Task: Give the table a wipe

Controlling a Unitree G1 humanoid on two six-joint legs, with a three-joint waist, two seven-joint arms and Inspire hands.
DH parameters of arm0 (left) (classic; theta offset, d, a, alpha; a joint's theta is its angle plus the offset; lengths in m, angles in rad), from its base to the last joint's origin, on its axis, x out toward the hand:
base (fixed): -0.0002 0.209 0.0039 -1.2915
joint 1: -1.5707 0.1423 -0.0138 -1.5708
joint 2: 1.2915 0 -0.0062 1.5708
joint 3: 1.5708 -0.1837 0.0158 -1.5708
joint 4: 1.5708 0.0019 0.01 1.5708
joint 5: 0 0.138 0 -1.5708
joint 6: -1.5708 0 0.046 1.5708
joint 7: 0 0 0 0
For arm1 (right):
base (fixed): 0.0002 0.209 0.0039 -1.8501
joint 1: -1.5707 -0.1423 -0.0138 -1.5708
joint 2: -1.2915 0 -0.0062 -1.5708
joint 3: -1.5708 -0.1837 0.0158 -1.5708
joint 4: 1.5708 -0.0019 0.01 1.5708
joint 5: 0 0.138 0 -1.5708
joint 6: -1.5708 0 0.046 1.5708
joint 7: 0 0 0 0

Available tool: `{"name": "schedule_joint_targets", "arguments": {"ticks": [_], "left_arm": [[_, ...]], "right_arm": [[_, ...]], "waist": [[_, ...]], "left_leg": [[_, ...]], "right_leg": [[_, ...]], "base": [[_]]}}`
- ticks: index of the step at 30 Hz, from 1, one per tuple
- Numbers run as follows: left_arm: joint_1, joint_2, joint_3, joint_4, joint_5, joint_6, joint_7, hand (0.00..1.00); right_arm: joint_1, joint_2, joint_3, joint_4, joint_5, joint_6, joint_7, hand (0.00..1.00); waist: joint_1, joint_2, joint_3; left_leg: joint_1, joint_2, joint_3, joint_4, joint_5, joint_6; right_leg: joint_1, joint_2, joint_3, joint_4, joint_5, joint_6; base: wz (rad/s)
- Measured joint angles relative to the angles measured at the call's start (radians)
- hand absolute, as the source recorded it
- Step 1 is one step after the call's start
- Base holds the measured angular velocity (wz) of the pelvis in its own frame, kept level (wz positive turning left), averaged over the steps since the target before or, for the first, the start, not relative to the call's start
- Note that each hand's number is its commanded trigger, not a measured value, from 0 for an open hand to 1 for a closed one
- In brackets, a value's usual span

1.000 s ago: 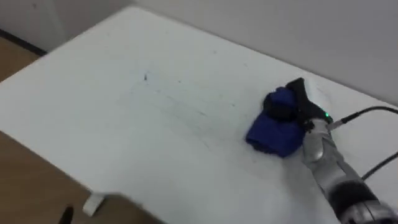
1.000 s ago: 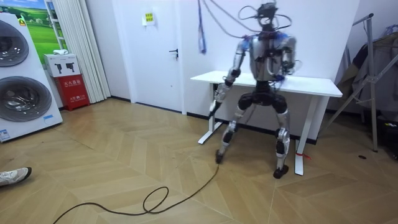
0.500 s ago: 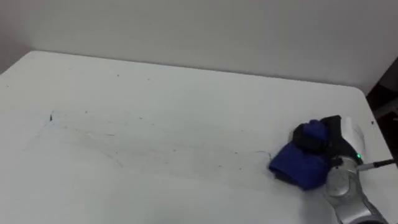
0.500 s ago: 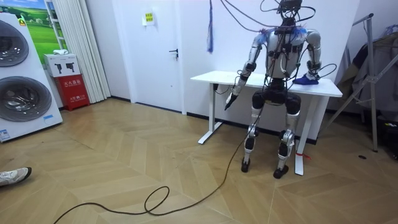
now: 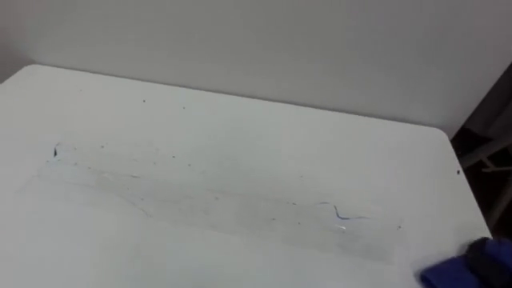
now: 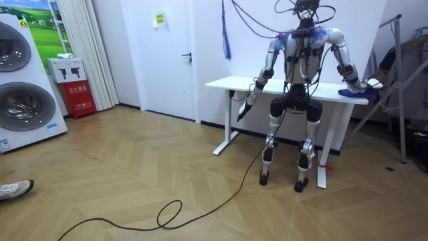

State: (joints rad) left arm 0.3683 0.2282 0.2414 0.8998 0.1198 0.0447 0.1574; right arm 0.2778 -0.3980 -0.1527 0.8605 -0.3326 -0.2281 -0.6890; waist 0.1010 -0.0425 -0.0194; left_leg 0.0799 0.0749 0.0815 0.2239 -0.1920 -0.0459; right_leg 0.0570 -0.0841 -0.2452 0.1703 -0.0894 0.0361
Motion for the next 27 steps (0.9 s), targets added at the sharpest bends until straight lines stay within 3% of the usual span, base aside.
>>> {"name": "schedule_joint_targets", "arguments": {"ticks": [4,7,9,11,12,13,15,17,19,20,21,22,23,24,26,27], "left_arm": [[-0.008,-0.006,-0.031,-0.012,-0.013,-0.002,0.017,0.00],[-0.052,-0.015,-0.091,-0.013,-0.032,-0.003,0.032,0.00],[-0.088,-0.018,-0.139,-0.008,-0.032,-0.003,0.032,0.00],[-0.122,-0.024,-0.161,0.006,-0.029,0.000,0.030,0.00],[-0.139,-0.029,-0.176,0.006,-0.028,0.000,0.031,0.00],[-0.146,-0.029,-0.189,0.008,-0.028,0.000,0.031,0.00],[-0.160,-0.029,-0.225,0.022,-0.029,0.004,0.031,0.00],[-0.153,-0.030,-0.226,0.019,-0.028,0.021,0.031,0.00],[-0.119,-0.028,-0.224,0.019,-0.028,0.045,0.034,0.00],[-0.106,-0.030,-0.224,0.017,-0.028,0.061,0.035,0.00],[-0.100,-0.033,-0.224,0.017,-0.030,0.067,0.035,0.00],[-0.098,-0.034,-0.224,0.016,-0.030,0.068,0.035,0.00],[-0.091,-0.037,-0.224,0.014,-0.029,0.068,0.035,0.00],[-0.087,-0.039,-0.224,0.011,-0.028,0.068,0.034,0.00],[-0.082,-0.042,-0.225,-0.011,-0.027,0.068,0.033,0.00],[-0.076,-0.042,-0.223,-0.025,-0.027,0.068,0.031,0.00]], "right_arm": [[-0.061,0.027,0.004,-0.015,-0.005,0.059,0.001,1.00],[-0.094,0.049,0.049,-0.098,-0.080,0.146,0.016,1.00],[-0.138,0.071,0.170,-0.219,-0.182,0.219,0.075,1.00],[-0.202,0.104,0.290,-0.314,-0.272,0.254,0.160,1.00],[-0.261,0.128,0.380,-0.353,-0.351,0.266,0.215,1.00],[-0.292,0.135,0.423,-0.366,-0.392,0.271,0.240,1.00],[-0.403,0.197,0.556,-0.372,-0.473,0.271,0.328,1.00],[-0.449,0.208,0.607,-0.373,-0.499,0.269,0.371,1.00],[-0.467,0.210,0.613,-0.372,-0.501,0.270,0.391,1.00],[-0.476,0.207,0.609,-0.370,-0.500,0.270,0.396,1.00],[-0.479,0.204,0.609,-0.361,-0.499,0.263,0.397,1.00],[-0.483,0.204,0.607,-0.359,-0.498,0.259,0.397,1.00],[-0.478,0.205,0.602,-0.346,-0.499,0.248,0.392,1.00],[-0.474,0.209,0.595,-0.324,-0.499,0.239,0.381,1.00],[-0.467,0.211,0.579,-0.306,-0.499,0.233,0.375,1.00],[-0.462,0.211,0.573,-0.294,-0.499,0.225,0.364,1.00]], "waist": [[-0.007,-0.001,0.0000],[0.021,0.006,0.0024],[0.059,0.007,0.0036],[0.089,0.012,0.0083],[0.105,0.017,0.0151],[0.112,0.020,0.0181],[0.144,0.029,0.0276],[0.174,0.031,0.0288],[0.191,0.029,0.0276],[0.194,0.027,0.0328],[0.194,0.026,0.0433],[0.194,0.026,0.0471],[0.193,0.027,0.0469],[0.191,0.027,0.0398],[0.193,0.028,0.0382],[0.198,0.029,0.0337]], "left_leg": [[0.012,-0.003,0.010,0.001,-0.001,0.003],[0.020,0.001,0.028,-0.009,-0.001,0.003],[0.020,0.002,0.022,-0.022,-0.001,0.002],[0.016,0.005,0.012,-0.023,-0.003,0.000],[0.013,0.005,-0.006,-0.025,-0.002,-0.002],[0.011,0.006,-0.012,-0.027,-0.001,-0.004],[-0.003,0.006,-0.047,-0.035,0.004,-0.011],[-0.012,0.006,-0.073,-0.044,0.005,-0.013],[-0.012,0.005,-0.097,-0.050,0.009,-0.008],[-0.014,0.005,-0.106,-0.051,0.009,-0.008],[-0.016,0.005,-0.111,-0.051,0.009,-0.008],[-0.017,0.004,-0.112,-0.050,0.010,-0.008],[-0.015,0.003,-0.113,-0.050,0.010,-0.008],[-0.012,0.002,-0.115,-0.050,0.008,-0.008],[-0.006,-0.001,-0.117,-0.050,0.004,-0.011],[-0.005,-0.003,-0.117,-0.049,0.003,-0.010]], "right_leg": [[0.003,0.000,0.010,-0.001,0.009,0.000],[-0.012,0.017,0.054,0.001,0.020,-0.008],[-0.038,0.032,0.067,0.001,0.039,-0.021],[-0.053,0.036,0.048,0.001,0.045,-0.031],[-0.059,0.042,0.046,0.001,0.046,-0.034],[-0.062,0.044,0.045,0.003,0.044,-0.037],[-0.070,0.052,0.038,0.003,0.035,-0.045],[-0.070,0.051,0.016,0.001,0.029,-0.045],[-0.061,0.048,-0.008,-0.001,0.026,-0.052],[-0.059,0.048,-0.017,-0.002,0.025,-0.052],[-0.058,0.048,-0.022,-0.003,0.025,-0.052],[-0.057,0.047,-0.024,-0.004,0.025,-0.053],[-0.053,0.045,-0.032,-0.004,0.024,-0.052],[-0.047,0.043,-0.034,-0.004,0.020,-0.047],[-0.038,0.039,-0.035,-0.005,0.011,-0.035],[-0.037,0.038,-0.033,-0.006,0.010,-0.034]], "base": [[-0.16],[-0.49],[-0.70],[-0.51],[-0.22],[0.06],[0.26],[0.38],[0.41],[0.23],[0.15],[0.06],[0.06],[0.08],[0.10],[0.04]]}}
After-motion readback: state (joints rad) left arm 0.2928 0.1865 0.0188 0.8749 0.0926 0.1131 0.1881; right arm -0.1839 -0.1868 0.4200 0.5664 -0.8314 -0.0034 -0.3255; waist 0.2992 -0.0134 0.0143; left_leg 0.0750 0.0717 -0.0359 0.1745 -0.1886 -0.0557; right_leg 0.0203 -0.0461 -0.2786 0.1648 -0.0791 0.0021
